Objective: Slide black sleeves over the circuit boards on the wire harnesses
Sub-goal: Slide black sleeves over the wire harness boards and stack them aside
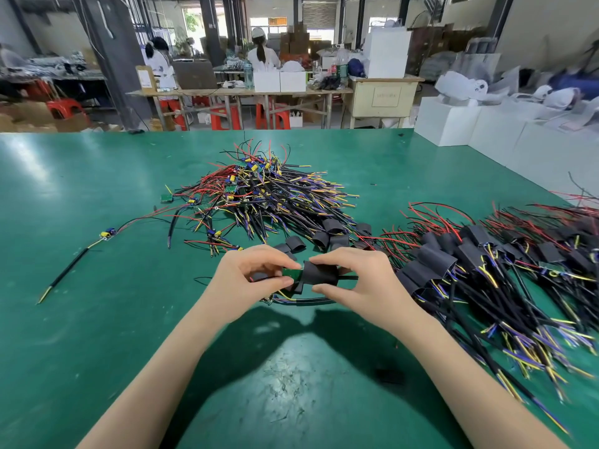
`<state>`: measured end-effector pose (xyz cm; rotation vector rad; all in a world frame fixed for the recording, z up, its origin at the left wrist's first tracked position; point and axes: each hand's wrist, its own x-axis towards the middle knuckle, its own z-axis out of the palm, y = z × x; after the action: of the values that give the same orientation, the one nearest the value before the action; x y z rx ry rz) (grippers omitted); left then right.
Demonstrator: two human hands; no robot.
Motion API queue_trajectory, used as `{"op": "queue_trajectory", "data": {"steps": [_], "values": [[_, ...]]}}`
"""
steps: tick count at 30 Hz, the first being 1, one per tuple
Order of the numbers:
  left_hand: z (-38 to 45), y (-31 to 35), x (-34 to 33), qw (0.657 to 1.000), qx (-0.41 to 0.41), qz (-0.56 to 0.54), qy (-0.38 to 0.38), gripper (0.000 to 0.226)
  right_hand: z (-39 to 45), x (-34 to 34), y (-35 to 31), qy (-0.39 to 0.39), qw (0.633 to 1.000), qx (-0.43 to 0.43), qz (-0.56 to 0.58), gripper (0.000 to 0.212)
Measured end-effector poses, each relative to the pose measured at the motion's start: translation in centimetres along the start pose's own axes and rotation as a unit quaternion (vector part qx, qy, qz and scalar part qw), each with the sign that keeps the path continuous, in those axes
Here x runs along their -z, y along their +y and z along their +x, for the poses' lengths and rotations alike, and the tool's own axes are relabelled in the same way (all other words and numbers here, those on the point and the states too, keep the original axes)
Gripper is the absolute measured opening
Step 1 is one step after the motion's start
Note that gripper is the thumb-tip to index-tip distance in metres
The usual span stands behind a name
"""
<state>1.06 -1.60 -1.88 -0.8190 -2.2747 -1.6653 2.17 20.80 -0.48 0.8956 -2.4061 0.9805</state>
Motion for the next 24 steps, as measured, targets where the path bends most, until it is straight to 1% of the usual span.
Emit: {"op": "queue_trajectory", "data": {"steps": [7,10,14,17,20,24], "values": [[0.1,0.5,0.3,1.0,-0.017,0.002,-0.01,0.022,0.0,-0.1,-0.5,0.006,1.0,-0.01,0.02,0.034],[0.1,0.8,0.4,0.999,0.015,-0.042,-0.015,0.028,0.0,0.0,-0.6,0.025,1.0,0.003,0.019,0.034],[0.3,0.7,0.7,0.997,0.038,-0.067,0.019,0.029,0.0,-0.6,-0.6,0.061,0.997,0.052,-0.021,0.034],[0.2,0.5,0.8,0.997,0.034,-0.063,0.012,0.03,-0.1,-1.3,-0.8,0.06,0.996,0.066,-0.033,0.033],[0.1,0.5,0.9,0.998,0.029,-0.051,0.007,0.028,-0.1,-1.5,-0.9,0.048,0.997,0.062,-0.016,0.033],[0.0,0.7,1.4,0.996,0.055,-0.075,-0.007,0.024,0.0,-1.5,-1.1,0.06,0.995,0.079,0.001,0.033]]}}
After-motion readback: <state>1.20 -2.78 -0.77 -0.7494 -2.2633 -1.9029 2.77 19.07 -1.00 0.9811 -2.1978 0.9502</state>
